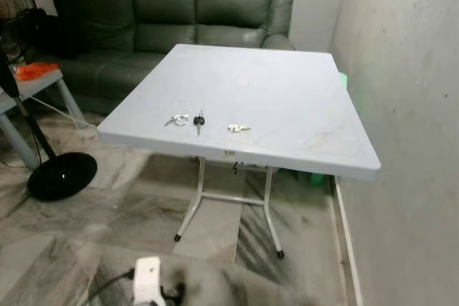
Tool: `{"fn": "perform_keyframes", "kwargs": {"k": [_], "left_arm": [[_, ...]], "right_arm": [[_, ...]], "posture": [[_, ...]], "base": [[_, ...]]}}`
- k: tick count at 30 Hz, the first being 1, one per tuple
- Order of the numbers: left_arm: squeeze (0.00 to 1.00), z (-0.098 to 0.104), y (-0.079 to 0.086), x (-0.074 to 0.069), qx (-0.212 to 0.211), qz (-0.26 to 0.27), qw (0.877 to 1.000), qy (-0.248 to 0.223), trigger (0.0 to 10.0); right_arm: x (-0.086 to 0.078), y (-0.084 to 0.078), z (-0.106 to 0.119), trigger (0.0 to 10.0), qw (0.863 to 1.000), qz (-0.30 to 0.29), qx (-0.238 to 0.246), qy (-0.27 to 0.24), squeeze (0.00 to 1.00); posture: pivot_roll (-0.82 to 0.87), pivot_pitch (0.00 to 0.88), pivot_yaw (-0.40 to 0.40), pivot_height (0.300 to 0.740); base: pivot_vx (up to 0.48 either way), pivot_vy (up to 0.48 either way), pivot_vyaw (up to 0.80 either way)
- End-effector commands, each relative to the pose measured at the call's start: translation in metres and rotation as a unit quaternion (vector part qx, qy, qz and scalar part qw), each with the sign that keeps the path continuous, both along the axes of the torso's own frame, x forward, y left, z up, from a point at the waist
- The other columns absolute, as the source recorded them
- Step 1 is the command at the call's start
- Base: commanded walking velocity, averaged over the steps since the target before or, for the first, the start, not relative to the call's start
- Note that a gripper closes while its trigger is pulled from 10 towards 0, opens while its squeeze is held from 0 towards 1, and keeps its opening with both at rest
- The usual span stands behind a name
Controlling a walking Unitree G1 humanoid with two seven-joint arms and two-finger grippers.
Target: Hang keys on a hook
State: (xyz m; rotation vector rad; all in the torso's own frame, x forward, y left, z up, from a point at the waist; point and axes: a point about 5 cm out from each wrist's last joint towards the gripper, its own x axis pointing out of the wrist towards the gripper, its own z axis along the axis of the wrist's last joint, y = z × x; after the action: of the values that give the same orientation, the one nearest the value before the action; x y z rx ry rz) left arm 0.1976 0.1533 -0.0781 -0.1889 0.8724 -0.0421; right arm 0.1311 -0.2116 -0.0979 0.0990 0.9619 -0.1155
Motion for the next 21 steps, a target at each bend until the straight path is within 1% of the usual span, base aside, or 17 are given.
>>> {"fn": "perform_keyframes", "kwargs": {"k": [1,21], "left_arm": [[0.00,0.0026,0.0128,0.0036,0.015,0.009,1.000,-0.005,10.0],[0.00,0.0035,0.0130,0.0053,0.013,0.013,1.000,-0.007,10.0]], "right_arm": [[0.0068,0.0090,0.0010,10.0,1.000,0.000,0.014,-0.011,0.00],[0.0072,0.0098,0.0011,10.0,1.000,-0.004,0.020,-0.013,0.00]], "posture": [[0.01,0.000,-0.024,0.740],[0.01,0.000,-0.026,0.740]], "base": [[0.000,0.428,0.00],[0.000,0.430,0.00]]}}
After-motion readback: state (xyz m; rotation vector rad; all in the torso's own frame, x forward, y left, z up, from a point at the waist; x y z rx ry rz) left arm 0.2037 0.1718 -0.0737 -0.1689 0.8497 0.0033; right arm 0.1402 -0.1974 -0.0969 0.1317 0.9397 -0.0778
